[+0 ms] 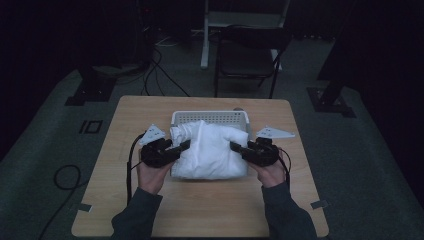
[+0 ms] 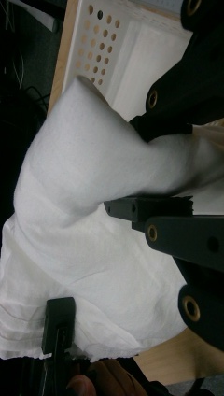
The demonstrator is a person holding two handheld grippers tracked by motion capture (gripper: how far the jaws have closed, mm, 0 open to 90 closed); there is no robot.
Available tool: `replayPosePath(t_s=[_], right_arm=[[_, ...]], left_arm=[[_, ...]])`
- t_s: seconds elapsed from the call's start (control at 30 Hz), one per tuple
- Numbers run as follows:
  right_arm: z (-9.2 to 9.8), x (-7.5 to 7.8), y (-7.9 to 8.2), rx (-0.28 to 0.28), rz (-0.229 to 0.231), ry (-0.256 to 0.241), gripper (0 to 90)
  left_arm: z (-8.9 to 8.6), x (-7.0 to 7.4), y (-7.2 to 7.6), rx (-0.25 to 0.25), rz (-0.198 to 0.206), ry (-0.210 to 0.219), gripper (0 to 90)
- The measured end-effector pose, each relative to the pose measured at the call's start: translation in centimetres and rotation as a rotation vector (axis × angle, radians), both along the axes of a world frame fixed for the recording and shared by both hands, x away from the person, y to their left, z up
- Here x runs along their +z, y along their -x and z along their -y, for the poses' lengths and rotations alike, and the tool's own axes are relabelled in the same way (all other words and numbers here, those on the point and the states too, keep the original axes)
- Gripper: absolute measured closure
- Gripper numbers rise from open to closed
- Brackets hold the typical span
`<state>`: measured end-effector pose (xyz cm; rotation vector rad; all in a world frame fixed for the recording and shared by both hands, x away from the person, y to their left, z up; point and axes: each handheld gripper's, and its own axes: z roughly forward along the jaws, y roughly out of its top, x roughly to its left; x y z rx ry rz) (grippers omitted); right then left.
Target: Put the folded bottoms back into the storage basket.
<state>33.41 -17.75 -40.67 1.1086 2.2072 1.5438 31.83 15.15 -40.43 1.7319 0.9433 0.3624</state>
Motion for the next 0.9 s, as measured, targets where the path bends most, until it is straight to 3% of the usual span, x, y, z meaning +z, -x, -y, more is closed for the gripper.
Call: replayPosePath(t_s=[0.9], right_arm=[[-0.5,0.8,-2.0,-0.027,0.009,0.021,71.4]], left_arm=[[-0.2,0.3,-2.1,0.02,-0.008,0.007,65.2]])
